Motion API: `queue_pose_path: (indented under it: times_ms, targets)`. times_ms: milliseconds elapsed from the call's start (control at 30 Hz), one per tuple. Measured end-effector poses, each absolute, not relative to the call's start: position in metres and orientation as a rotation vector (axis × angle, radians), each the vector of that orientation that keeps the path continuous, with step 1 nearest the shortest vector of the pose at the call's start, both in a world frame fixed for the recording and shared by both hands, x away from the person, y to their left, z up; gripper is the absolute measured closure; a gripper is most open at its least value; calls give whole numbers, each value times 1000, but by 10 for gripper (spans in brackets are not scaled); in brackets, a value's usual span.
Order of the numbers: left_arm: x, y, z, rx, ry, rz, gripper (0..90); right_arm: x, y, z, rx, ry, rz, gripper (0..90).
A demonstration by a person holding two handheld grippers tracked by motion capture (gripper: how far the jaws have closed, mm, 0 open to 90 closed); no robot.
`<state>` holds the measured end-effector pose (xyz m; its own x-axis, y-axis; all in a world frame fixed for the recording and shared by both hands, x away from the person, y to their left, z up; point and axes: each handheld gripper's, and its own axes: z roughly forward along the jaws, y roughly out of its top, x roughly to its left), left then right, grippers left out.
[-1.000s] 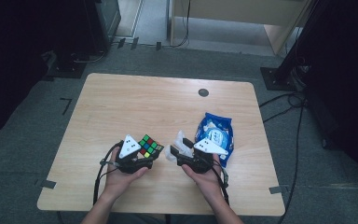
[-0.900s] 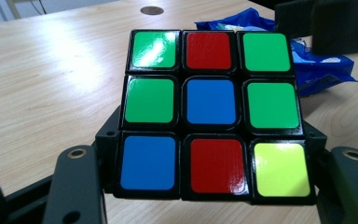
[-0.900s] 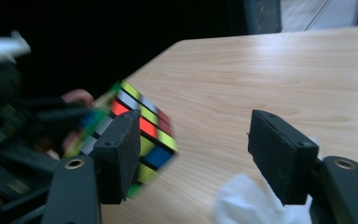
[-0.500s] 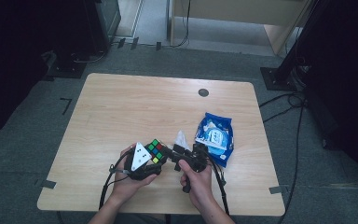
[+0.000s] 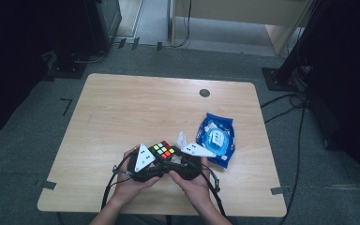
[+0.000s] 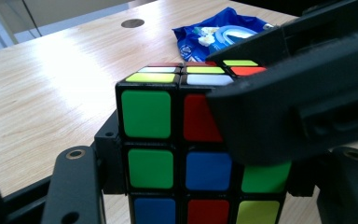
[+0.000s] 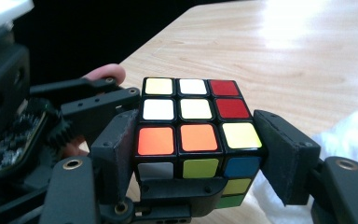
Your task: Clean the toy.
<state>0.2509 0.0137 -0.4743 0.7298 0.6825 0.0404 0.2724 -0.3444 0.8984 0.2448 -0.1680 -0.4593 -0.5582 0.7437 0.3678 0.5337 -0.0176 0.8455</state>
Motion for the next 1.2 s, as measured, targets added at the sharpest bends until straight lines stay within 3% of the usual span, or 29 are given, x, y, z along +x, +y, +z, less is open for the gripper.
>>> queue_pose_path:
  times_ms: [233,400,600,767,1000,1200]
  targets:
    - [256,28,-471,1915,757,523,342,252,-191,-448,1342,1957,1776,254]
    - [265,48,-467,1880,820,540,342,261,-209,-454,1462,1858,1588,366]
    - [265,52,-466,1876,827,551,342,273,-191,-502,1381,1995,1203,410]
    - [264,48,-469,1897,816,541,342,277,-185,-516,1288,2055,1091,455]
    - [263,45,-469,1905,801,527,342,278,-187,-521,1304,2088,1039,592]
    - [264,44,-471,1908,805,507,342,279,-195,-521,1299,2119,1057,820]
